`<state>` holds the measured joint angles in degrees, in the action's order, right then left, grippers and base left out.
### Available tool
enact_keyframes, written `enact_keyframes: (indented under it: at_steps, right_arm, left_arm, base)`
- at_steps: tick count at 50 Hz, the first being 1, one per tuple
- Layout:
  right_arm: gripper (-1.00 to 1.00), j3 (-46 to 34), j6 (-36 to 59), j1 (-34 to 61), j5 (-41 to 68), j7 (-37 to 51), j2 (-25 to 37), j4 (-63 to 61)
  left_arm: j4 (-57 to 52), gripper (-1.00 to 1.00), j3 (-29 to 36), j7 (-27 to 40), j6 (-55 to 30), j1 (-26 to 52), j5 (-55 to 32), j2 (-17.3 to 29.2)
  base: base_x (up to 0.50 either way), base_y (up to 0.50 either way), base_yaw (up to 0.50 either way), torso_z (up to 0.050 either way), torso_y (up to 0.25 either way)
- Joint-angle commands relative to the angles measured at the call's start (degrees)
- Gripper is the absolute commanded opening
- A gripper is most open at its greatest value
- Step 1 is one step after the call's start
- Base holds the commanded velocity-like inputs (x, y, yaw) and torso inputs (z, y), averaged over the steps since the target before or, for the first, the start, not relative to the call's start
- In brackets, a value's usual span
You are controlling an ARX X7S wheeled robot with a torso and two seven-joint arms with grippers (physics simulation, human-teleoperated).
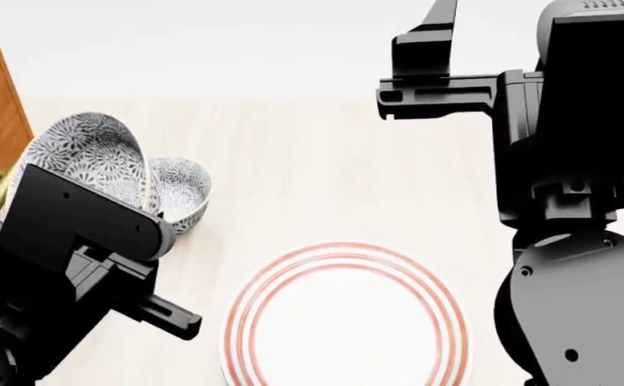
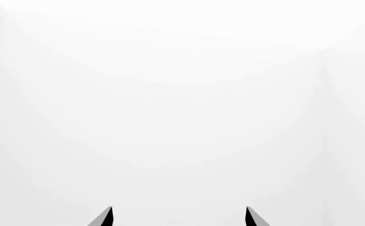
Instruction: Put the bowl at the front on the plate.
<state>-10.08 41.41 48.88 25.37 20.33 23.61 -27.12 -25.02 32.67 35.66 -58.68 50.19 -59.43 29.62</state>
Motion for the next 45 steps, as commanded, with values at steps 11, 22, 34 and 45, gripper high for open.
enact_keyframes:
  at_steps: [11,22,34,45]
  right_arm:
    - [1.00,-0.8,-0.5,0.7,0.0,-0.2,-0.1,0.5]
    - [1.00,-1.3,-0.9,1.3,0.0,-0.4,-0.3,1.1]
    - [1.00,-1.7,-1.7,1.3,-0.1,-0.7,-0.3,1.6]
    - [1.00,-1.6,-2.0,1.0,0.8,-1.1,-0.3,0.4]
  left_arm:
    - [1.9,-1.00,5.2,-6.8,0.5,6.2,4.9,-0.2]
    - [3.5,-1.00,8.7,-9.4,1.8,9.2,9.1,-0.6]
    - [6.3,-1.00,13.6,-13.0,4.2,11.0,14.2,-1.1]
    - [10.2,-1.00,17.2,-17.0,6.2,12.6,17.2,-2.2]
  base:
    - [0.00,0.00,0.00,0.000,0.001]
    - [0.00,0.00,0.00,0.000,0.000]
    - [0.00,0.00,0.00,0.000,0.001]
    - [0.00,0.00,0.00,0.000,0.000]
